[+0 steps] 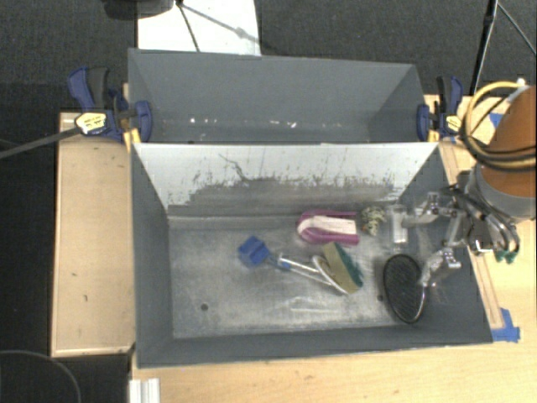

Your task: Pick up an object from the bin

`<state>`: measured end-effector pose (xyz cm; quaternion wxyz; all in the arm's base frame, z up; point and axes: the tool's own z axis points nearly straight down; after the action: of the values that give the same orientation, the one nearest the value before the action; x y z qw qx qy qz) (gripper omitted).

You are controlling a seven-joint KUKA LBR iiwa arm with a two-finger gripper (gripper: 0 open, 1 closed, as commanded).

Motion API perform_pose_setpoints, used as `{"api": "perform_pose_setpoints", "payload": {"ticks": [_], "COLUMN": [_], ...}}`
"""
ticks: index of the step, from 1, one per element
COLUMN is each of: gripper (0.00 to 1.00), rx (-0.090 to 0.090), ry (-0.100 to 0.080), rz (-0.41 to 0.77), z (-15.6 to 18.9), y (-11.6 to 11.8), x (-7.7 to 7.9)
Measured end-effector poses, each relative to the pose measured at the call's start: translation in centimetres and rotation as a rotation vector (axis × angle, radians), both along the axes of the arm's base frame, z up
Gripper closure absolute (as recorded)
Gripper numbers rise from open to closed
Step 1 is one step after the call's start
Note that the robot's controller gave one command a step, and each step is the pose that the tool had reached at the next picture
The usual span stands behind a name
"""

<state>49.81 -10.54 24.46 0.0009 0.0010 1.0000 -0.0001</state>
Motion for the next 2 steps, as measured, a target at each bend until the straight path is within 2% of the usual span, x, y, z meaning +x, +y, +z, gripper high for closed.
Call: {"api": "perform_pose_setpoints", "payload": {"ticks": [1,2], "gripper": [0.00,0.00], "rx": [-0.001,-0.002], "ry": [-0.009,-0.004], "rz": [0.638,1.129], "z": [-15.24,-14.39], "y": [-2.68,-2.17], "x": [1.70,0.85]}}
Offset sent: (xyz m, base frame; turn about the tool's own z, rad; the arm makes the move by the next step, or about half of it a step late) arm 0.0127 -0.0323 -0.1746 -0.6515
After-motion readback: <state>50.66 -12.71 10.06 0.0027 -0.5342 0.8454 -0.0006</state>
